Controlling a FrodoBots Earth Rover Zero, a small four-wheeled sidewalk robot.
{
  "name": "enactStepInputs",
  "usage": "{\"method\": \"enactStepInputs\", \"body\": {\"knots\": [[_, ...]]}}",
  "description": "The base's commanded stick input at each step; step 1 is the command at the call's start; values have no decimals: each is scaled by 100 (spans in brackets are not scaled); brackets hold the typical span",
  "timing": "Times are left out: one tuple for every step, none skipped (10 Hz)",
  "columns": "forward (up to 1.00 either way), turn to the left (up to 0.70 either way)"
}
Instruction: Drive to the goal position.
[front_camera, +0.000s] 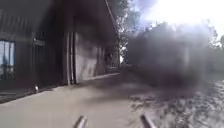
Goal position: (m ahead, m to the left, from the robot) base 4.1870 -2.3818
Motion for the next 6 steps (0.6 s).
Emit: {"method": "enactStepInputs", "body": {"knots": [[100, 0], [100, 0], [100, 0], [100, 0], [100, 0], [100, 0]]}}
